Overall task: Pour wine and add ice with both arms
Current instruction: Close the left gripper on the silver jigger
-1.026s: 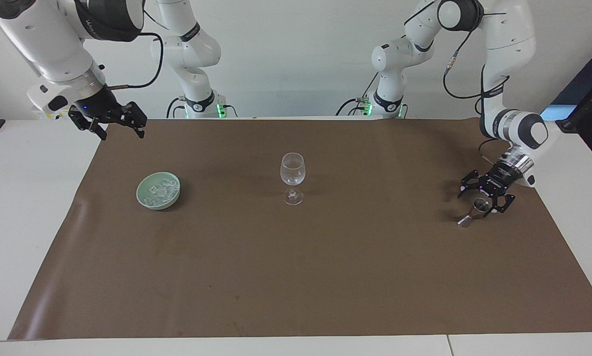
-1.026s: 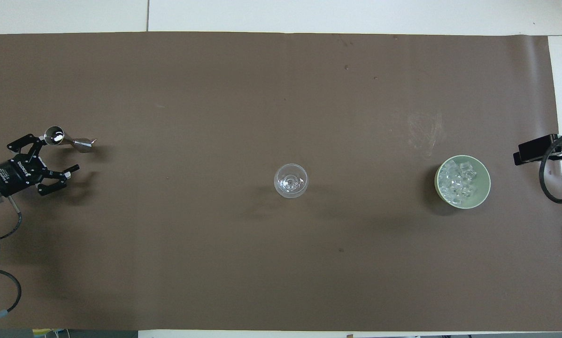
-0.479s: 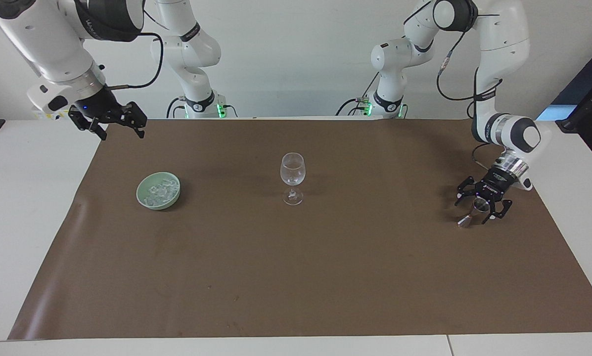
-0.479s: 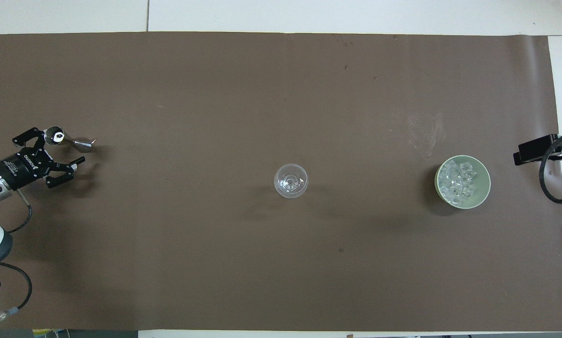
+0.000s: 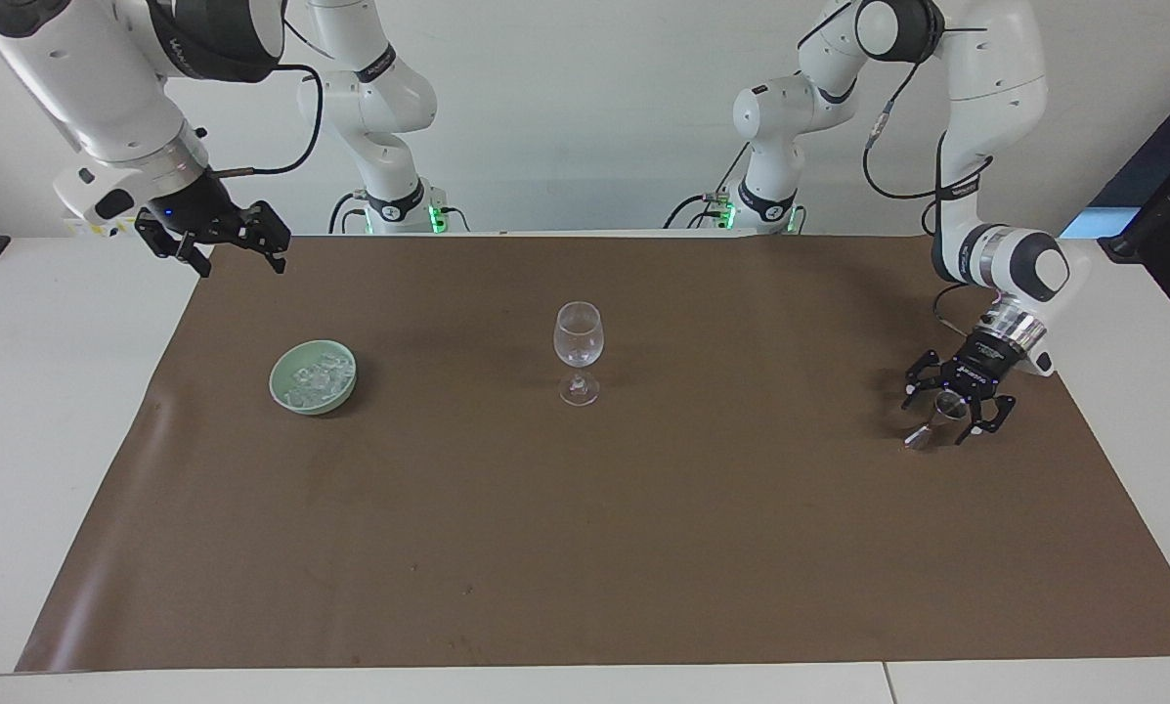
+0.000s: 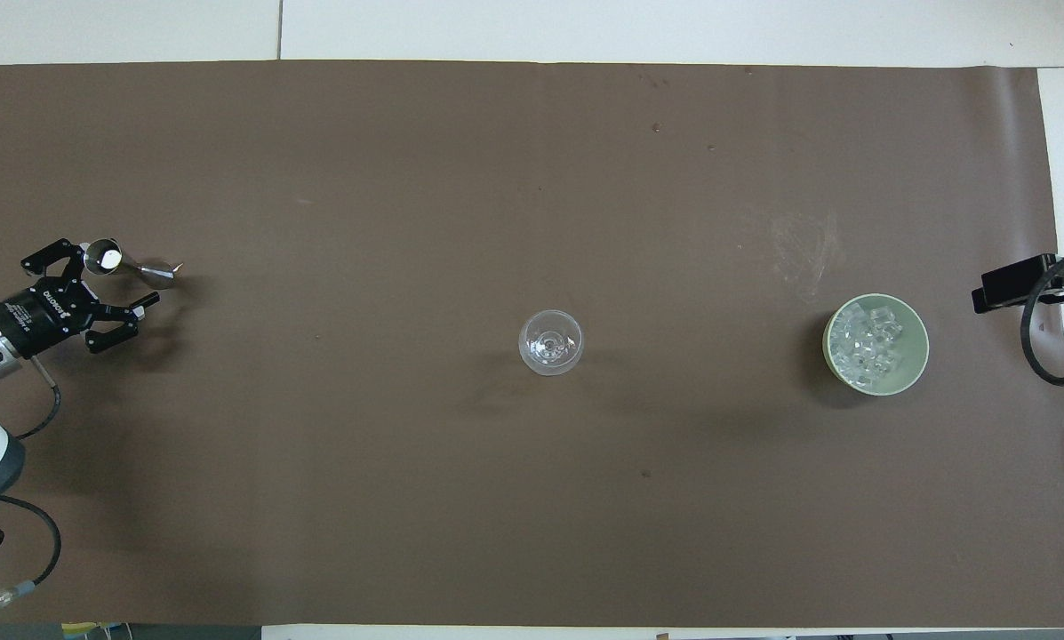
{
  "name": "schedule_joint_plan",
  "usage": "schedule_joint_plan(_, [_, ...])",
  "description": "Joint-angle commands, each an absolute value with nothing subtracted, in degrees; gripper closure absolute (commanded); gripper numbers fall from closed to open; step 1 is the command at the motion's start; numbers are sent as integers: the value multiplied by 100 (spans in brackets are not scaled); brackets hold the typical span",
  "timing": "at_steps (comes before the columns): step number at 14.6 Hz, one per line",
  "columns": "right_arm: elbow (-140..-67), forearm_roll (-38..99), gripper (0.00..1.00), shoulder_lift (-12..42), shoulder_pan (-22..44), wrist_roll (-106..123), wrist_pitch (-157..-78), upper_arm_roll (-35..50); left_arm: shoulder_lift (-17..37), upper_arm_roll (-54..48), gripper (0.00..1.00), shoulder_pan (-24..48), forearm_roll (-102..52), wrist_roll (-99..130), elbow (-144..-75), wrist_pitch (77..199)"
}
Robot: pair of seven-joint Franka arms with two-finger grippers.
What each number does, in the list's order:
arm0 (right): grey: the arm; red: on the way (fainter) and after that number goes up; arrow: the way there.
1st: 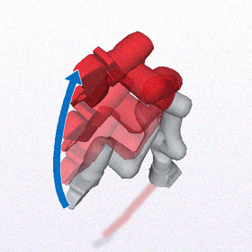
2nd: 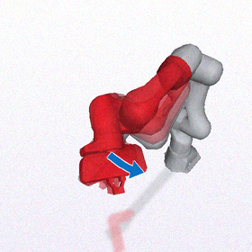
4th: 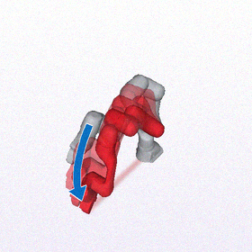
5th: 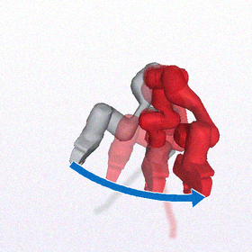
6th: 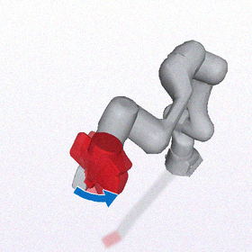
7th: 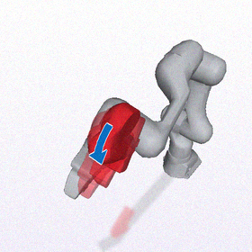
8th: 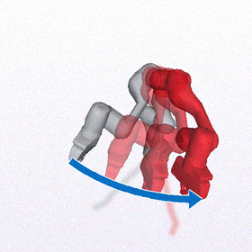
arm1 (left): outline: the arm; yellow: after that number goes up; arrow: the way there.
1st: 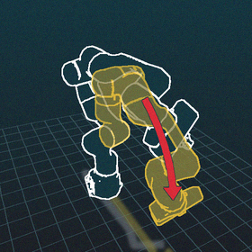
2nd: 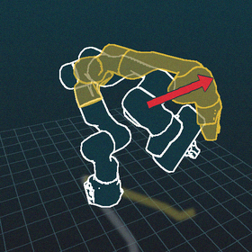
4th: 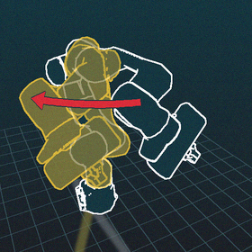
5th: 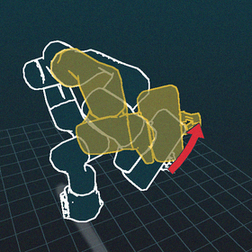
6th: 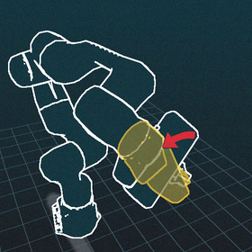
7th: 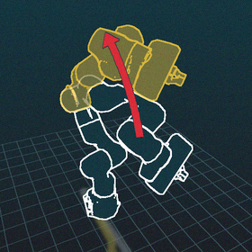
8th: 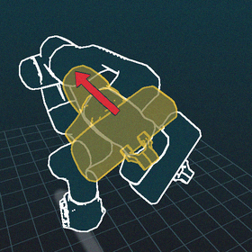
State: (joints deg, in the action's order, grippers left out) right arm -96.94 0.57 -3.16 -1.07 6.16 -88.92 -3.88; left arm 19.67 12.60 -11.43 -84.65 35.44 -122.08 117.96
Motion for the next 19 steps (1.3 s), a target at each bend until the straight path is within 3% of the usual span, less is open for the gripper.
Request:
schedule_joint_plan(1, [-9835, 149, 0, -439, -185, 721, -8965, -352, 1872, 1274, 3, -1063, -8604, 3498, -12270, 11944])
schedule_joint_plan(3, [-9835, 149, 0, -439, -185, 721, -8965, -352, 1872, 1274, 9, -1055, -8631, 3498, -12261, 11944])
schedule_joint_plan(4, [-9835, 149, 0, -439, -185, 721, -8965, -360, 1881, 1274, 20, -1046, -8648, 3481, -12261, 11936])
schedule_joint_plan(7, [-9835, 149, 0, -439, -185, 721, -8965, -352, 1881, 1274, 100, -1037, -8692, 3463, -12191, 11909])
schedule_joint_plan(15, [-9835, 149, 0, -439, -185, 721, -8965, -352, 1863, 1274, 100, -1151, -8850, 3865, -12173, 11848])
schedule_joint_plan(19, [-9835, 141, 0, -439, -185, 721, -8965, -352, 1513, 1301, 100, -1020, -8851, 4244, -12234, 11777])
